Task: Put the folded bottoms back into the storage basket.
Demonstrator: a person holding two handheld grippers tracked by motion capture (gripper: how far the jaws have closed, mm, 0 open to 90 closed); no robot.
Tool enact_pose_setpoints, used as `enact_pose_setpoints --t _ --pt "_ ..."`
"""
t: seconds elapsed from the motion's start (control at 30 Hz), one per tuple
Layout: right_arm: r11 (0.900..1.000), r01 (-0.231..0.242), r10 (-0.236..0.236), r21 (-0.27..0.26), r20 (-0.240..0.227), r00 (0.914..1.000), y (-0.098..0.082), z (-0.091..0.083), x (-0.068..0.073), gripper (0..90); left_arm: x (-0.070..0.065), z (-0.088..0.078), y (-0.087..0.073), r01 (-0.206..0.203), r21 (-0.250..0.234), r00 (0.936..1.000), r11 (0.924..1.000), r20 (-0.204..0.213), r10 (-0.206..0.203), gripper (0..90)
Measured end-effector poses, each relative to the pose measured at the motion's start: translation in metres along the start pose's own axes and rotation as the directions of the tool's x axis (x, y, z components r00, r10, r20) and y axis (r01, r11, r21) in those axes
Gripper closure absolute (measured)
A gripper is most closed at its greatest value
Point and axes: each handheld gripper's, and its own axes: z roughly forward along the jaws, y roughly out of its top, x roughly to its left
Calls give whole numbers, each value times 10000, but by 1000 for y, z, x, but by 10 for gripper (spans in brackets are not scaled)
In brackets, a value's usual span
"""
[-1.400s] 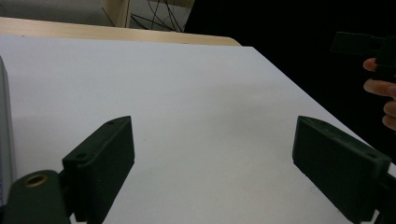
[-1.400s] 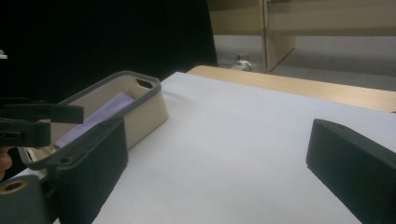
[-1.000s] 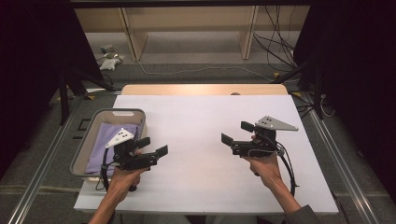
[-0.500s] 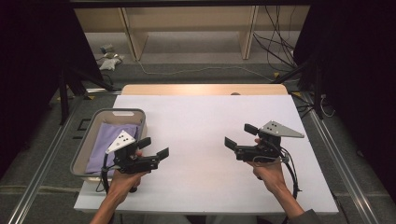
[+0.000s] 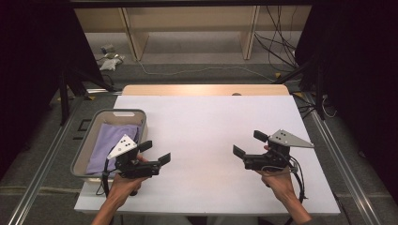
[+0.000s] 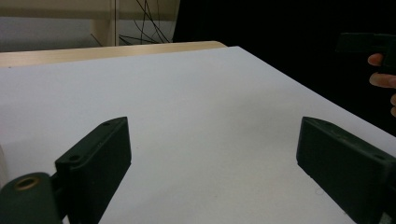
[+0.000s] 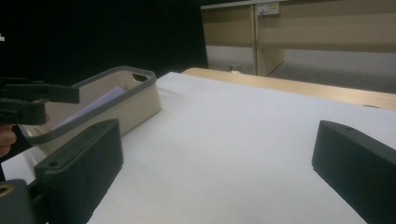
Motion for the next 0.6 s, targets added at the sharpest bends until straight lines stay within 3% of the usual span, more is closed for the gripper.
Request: enact_pose_setpoints --t 0.6 --pt "9998 30 -23 -208 308 9995 -13 -20 -3 10 -4 -5 -6 -411 -24 9991 9992 108 412 67"
